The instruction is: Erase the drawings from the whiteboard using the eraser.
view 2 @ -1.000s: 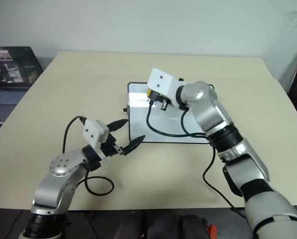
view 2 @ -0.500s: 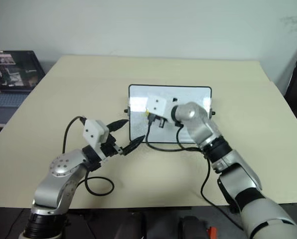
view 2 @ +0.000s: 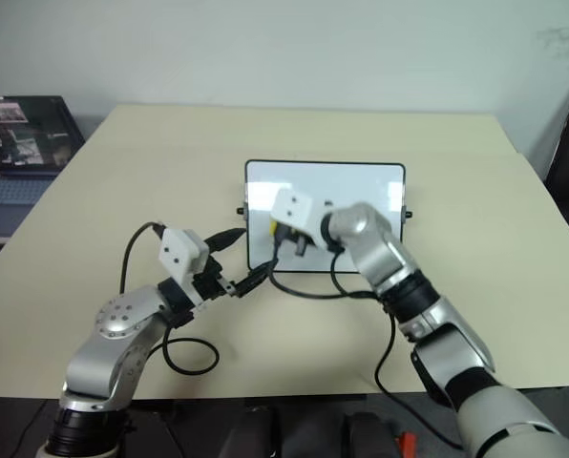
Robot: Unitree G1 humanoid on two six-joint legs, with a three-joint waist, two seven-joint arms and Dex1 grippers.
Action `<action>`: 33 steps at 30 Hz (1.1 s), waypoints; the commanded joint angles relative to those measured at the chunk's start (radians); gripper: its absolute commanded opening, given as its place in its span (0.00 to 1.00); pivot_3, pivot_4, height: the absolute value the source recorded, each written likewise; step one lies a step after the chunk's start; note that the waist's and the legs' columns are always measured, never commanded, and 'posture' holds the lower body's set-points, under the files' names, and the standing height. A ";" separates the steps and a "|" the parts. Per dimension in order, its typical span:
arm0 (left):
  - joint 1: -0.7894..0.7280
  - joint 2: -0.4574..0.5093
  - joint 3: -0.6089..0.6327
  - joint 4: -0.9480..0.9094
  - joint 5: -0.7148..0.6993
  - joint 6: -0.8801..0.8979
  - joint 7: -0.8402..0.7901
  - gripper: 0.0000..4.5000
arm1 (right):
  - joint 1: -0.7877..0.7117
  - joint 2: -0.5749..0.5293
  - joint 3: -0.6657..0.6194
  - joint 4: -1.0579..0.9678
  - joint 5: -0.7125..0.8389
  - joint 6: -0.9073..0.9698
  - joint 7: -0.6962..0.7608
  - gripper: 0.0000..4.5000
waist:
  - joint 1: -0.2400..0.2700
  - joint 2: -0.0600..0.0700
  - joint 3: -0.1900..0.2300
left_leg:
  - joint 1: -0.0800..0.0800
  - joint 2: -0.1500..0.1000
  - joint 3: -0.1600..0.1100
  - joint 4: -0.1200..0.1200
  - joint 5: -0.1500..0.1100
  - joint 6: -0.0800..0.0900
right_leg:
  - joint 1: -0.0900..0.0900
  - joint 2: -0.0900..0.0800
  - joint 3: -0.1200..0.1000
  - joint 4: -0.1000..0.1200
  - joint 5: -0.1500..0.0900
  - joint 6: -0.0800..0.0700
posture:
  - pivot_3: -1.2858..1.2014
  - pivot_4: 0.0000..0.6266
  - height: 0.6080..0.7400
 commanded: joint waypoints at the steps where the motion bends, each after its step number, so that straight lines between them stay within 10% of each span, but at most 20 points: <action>1: -0.011 -0.005 -0.003 -0.023 -0.004 -0.011 -0.002 1.00 | -0.059 -0.013 -0.041 0.033 -0.006 -0.047 -0.047 0.22 | 0.003 0.000 0.000 | 0.000 0.000 0.000 -0.001 0.000 -0.001 | 0.000 0.000 0.000 -0.001 0.000 0.000 | 0.52 0.24 1.00; 18: -0.015 -0.004 -0.008 -0.019 -0.002 -0.016 -0.010 1.00 | 0.154 -0.028 0.070 0.037 -0.070 -0.093 -0.067 0.22 | -0.001 -0.001 -0.001 | 0.004 -0.001 0.001 0.000 -0.001 -0.002 | 0.005 0.000 0.000 -0.002 -0.001 0.000 | 0.52 0.24 1.00; 33: -0.043 -0.016 -0.013 0.007 -0.001 -0.031 -0.017 1.00 | 0.349 -0.050 -0.374 -0.644 0.223 0.275 -0.158 0.22 | 0.005 -0.001 0.000 | -0.001 -0.001 0.001 -0.004 -0.001 -0.003 | 0.003 0.000 0.000 -0.010 0.000 0.000 | 0.52 0.24 1.00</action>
